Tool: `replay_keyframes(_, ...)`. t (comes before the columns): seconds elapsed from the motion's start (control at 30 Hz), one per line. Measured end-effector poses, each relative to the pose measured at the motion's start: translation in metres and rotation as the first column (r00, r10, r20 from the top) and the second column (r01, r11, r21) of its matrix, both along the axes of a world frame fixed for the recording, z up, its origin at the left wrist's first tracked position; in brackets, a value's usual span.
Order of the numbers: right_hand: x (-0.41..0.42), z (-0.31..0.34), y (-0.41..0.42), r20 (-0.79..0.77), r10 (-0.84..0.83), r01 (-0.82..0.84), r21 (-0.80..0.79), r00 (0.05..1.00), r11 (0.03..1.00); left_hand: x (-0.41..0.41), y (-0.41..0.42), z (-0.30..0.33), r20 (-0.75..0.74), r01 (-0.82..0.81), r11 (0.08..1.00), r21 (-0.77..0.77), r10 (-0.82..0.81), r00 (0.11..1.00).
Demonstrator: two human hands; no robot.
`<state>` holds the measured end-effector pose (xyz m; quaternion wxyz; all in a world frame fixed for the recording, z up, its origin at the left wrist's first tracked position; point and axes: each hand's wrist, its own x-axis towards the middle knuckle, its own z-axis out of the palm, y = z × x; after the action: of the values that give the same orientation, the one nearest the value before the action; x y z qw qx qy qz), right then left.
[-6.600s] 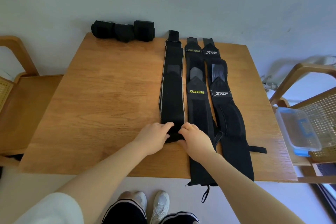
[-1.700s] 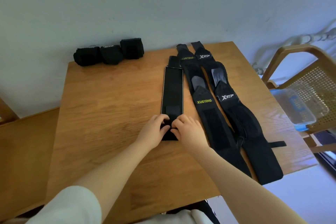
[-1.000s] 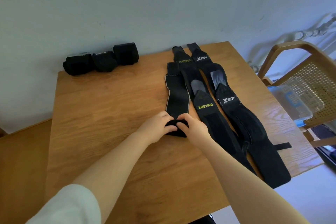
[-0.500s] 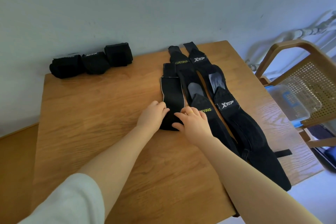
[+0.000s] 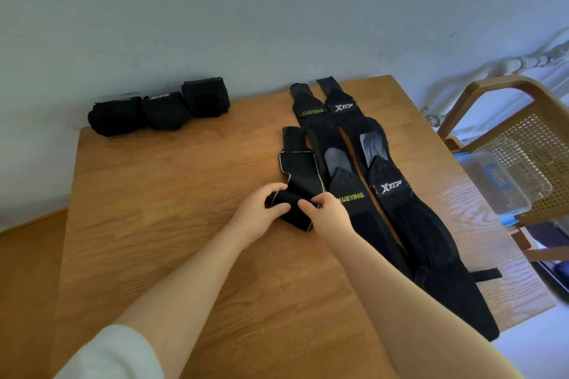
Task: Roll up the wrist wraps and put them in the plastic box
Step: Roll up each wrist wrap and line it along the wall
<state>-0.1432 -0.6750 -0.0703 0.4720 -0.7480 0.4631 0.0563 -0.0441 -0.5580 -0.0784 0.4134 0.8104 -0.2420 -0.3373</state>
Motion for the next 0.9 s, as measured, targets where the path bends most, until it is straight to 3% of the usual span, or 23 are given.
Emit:
replay_keyframes(0.1,-0.005,0.005,0.006,0.077,-0.135,0.119,0.188,0.988,0.975,0.002,0.004,0.010,-0.061,-0.047,0.998,0.036,0.050,0.997)
replay_keyframes(0.17,-0.005,0.015,0.011,0.139,-0.145,0.106,0.255,0.980,0.961,-0.003,0.011,0.018,-0.212,-0.125,0.992,-0.012,0.120,0.970)
replay_keyframes(0.27,0.001,0.045,0.018,0.240,0.049,-0.084,0.141,0.970,0.986,-0.008,0.024,0.040,-0.439,-0.285,0.952,-0.116,0.208,0.874)
replay_keyframes(0.37,0.006,0.083,0.021,0.342,0.219,-0.236,0.009,0.914,0.972,-0.004,0.035,0.078,-0.496,-0.383,0.898,-0.217,0.237,0.836)
replay_keyframes(0.5,0.003,0.119,0.026,0.506,0.264,-0.294,-0.021,0.822,0.956,-0.003,0.051,0.132,-0.565,-0.395,0.864,-0.312,0.166,0.808)
replay_keyframes(0.63,-0.002,0.152,0.035,0.648,0.297,-0.352,-0.048,0.702,0.935,-0.010,0.068,0.174,-0.469,-0.350,0.843,-0.408,0.135,0.873)
replay_keyframes(0.7,-0.001,0.171,0.038,0.687,0.327,-0.407,-0.051,0.649,0.912,-0.011,0.070,0.190,-0.384,-0.381,0.827,-0.413,0.221,0.897)
replay_keyframes(0.77,0.002,0.190,0.043,0.676,0.409,-0.477,-0.096,0.613,0.873,-0.008,0.072,0.201,-0.370,-0.477,0.774,-0.417,0.335,0.867)
replay_keyframes(0.9,0.005,0.207,0.053,0.654,0.494,-0.540,-0.152,0.573,0.828,-0.016,0.076,0.203,-0.398,-0.548,0.698,-0.461,0.390,0.830)
